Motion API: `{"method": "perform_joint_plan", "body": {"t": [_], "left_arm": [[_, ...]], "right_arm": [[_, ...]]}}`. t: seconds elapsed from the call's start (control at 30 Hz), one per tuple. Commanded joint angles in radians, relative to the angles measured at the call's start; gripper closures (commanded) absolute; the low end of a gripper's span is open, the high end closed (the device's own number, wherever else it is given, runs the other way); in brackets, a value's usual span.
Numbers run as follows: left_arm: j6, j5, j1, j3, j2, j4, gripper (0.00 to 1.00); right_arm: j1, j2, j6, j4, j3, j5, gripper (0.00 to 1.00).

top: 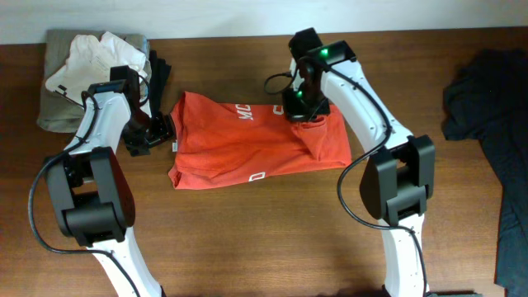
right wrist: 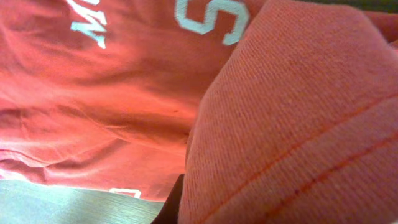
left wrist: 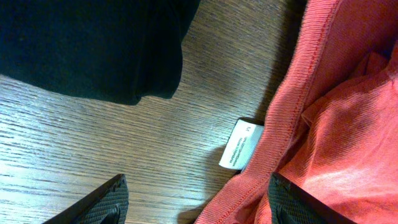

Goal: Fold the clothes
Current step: 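Fold the right end leftward over the shirt with the right gripper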

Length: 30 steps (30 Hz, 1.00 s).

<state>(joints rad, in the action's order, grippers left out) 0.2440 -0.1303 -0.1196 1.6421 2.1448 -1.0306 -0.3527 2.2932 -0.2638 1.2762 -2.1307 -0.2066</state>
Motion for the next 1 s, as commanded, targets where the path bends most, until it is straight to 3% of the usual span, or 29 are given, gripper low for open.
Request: {"method": "perform_joint_plan", "body": {"t": [0.0,0.13,0.2,0.27,0.3,0.43,0.67,0.9,0.97], "left_arm": [[-0.003,-0.004,0.0,0.018,-0.035,0.001,0.28],[-0.003,-0.004,0.0,0.018,-0.035,0.001,0.28],[-0.003,-0.004,0.0,0.018,-0.035,0.001,0.28],[-0.003,-0.004,0.0,0.018,-0.035,0.001,0.28],[-0.003,-0.004,0.0,0.018,-0.035,0.0,0.28],[-0.003,-0.004,0.0,0.018,-0.035,0.0,0.28],[-0.003,-0.004,0.0,0.018,-0.035,0.0,0.27],[-0.002,-0.004,0.0,0.018,-0.035,-0.003,0.27],[-0.002,-0.005,0.0,0.018,-0.035,-0.003,0.27]], "right_arm": [[-0.026,0.053,-0.016,-0.01,-0.012,0.0,0.96],[-0.056,0.083,-0.016,-0.021,-0.013,-0.011,0.95],[-0.074,0.087,-0.015,-0.025,-0.012,-0.014,0.89],[-0.089,0.087,-0.015,-0.025,-0.013,-0.014,0.58],[-0.095,0.086,-0.015,-0.022,-0.013,-0.014,0.48],[-0.079,0.069,-0.014,0.021,-0.035,-0.014,0.52],[0.011,0.032,0.019,0.136,-0.161,-0.013,0.48],[0.095,0.039,0.105,0.129,-0.084,0.009,0.48],[0.094,0.039,0.11,0.08,-0.018,0.005,0.55]]}}
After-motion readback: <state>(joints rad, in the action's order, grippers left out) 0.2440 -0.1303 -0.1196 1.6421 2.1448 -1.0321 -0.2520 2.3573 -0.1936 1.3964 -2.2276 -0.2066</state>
